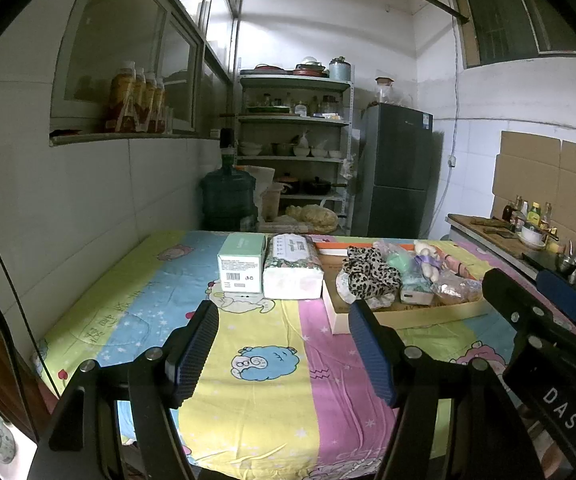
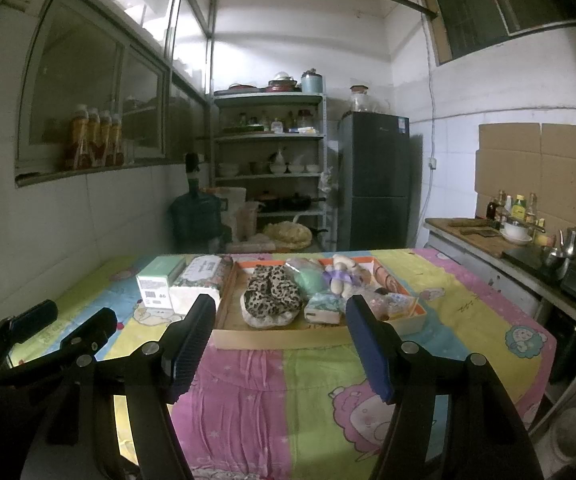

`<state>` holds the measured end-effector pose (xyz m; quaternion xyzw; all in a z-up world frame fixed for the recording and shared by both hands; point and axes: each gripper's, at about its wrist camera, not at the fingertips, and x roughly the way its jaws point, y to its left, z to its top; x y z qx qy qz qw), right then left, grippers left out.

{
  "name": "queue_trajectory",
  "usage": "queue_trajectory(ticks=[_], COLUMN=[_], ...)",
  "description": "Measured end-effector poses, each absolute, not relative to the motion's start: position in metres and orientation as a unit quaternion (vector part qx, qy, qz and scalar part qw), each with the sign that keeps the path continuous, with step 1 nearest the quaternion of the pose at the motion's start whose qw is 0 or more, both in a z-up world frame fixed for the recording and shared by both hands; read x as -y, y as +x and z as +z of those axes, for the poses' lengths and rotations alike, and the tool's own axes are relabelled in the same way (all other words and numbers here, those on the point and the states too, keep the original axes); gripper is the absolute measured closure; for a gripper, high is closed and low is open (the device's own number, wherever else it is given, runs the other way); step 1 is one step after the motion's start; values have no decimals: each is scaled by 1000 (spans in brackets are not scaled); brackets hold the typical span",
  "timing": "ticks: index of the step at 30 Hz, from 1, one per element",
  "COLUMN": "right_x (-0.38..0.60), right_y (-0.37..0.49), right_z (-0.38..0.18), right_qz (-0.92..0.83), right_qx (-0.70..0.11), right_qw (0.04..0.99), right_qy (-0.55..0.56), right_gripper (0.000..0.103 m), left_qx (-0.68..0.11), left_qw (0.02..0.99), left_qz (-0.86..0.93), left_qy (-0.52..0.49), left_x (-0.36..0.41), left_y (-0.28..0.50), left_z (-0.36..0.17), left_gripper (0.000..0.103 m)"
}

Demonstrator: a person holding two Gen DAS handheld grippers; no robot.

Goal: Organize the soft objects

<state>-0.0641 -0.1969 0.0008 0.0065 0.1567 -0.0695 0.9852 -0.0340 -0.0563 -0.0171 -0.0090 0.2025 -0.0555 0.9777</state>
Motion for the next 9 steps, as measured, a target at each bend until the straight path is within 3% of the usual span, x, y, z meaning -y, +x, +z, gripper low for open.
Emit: queue_trajectory(ticks=[9], right_x=[196], right_y=[-65], right_z=[0], right_qz=[-70], right_qx=[-157], right_qw=[985], right_qy=[7], right_gripper=[34], left_qx=[-202], left_qw=[978], left_qz=[-50], left_qy=[-6], left_x=[58], left_y=[-30], left_z=[-16], left_gripper=[36])
